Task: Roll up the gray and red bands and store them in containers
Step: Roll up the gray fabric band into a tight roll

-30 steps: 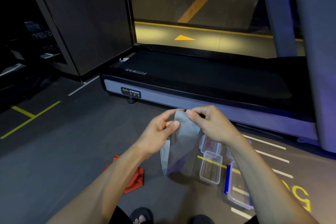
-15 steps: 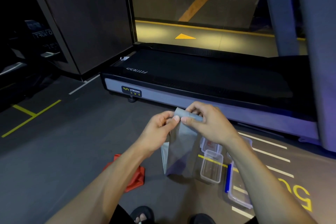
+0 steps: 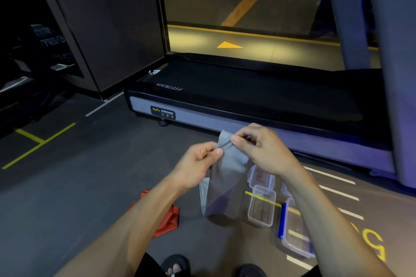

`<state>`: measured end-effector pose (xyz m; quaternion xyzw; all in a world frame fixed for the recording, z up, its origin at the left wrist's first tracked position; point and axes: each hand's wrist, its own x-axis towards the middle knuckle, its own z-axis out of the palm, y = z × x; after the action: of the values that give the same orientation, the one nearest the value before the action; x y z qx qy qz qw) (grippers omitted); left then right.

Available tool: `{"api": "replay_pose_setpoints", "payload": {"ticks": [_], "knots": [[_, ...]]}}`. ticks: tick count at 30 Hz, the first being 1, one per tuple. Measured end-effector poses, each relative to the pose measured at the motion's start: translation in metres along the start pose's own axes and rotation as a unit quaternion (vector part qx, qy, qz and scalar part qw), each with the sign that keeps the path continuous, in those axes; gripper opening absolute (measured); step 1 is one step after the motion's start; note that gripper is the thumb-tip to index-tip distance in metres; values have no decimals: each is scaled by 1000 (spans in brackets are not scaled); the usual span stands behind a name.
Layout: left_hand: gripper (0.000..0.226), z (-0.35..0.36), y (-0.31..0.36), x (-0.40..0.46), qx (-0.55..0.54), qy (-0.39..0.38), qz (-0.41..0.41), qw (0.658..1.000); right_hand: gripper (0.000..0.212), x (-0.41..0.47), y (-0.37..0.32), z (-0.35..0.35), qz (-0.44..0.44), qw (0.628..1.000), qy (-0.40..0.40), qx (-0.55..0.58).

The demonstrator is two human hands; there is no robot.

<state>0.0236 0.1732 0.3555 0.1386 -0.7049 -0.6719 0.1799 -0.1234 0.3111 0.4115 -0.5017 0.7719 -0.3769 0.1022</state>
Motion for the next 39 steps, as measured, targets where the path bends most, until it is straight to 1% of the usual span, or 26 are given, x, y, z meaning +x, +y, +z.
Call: {"api": "replay_pose_setpoints", "payload": {"ticks": [5, 8, 10, 11, 14, 15, 17, 19, 20, 22, 24, 29, 32, 34, 37, 39], "knots": [[18, 5, 9, -2, -3, 4, 6, 1000, 48, 1, -2, 2, 11, 1000, -28, -9], [37, 2, 8, 1, -9, 11, 22, 1000, 51, 1, -3, 3, 23, 999, -42, -5], [41, -1, 3, 2, -2, 10, 31, 999, 50, 2, -4, 6, 28, 998, -56, -5], [39, 0, 3, 1, -1, 13, 29, 1000, 46, 2, -4, 7, 30, 998, -58, -2], [23, 2, 5, -1, -16, 28, 21, 999, 24, 3, -3, 10, 56, 997, -37, 32], [20, 2, 3, 0, -17, 30, 15, 999, 20, 2, -3, 10, 64, 996, -29, 47], [17, 0, 0, 1, -16, 39, 6, 999, 22, 0, -4, 10, 55, 996, -37, 63], [16, -1, -2, 2, -34, 42, 2, 999, 28, -3, -7, 11, 45, 997, -53, 43], [16, -1, -1, 2, -45, 38, 1, 998, 28, -3, -8, 11, 44, 998, -47, 24], [18, 1, 0, 1, -73, 26, 0, 997, 23, -2, -8, 11, 40, 999, -17, -1], [20, 1, 0, 1, -86, 9, 3, 996, 18, -1, -8, 11, 38, 999, 0, 0], [33, 1, -4, 0, -76, -23, 12, 997, 14, 0, -6, 7, 43, 999, 8, -20], [36, 0, -4, 1, -78, -32, 17, 996, 15, 1, -2, 7, 46, 999, 4, -27], [38, -2, -7, 3, -75, -27, 20, 997, 16, 2, -1, 8, 39, 999, -6, -23], [48, -3, -11, 5, -65, -6, 9, 998, 18, 1, -1, 10, 26, 999, -26, -26], [48, -4, -13, 6, -42, 6, 11, 999, 21, 0, -4, 11, 24, 998, -38, -35]]}}
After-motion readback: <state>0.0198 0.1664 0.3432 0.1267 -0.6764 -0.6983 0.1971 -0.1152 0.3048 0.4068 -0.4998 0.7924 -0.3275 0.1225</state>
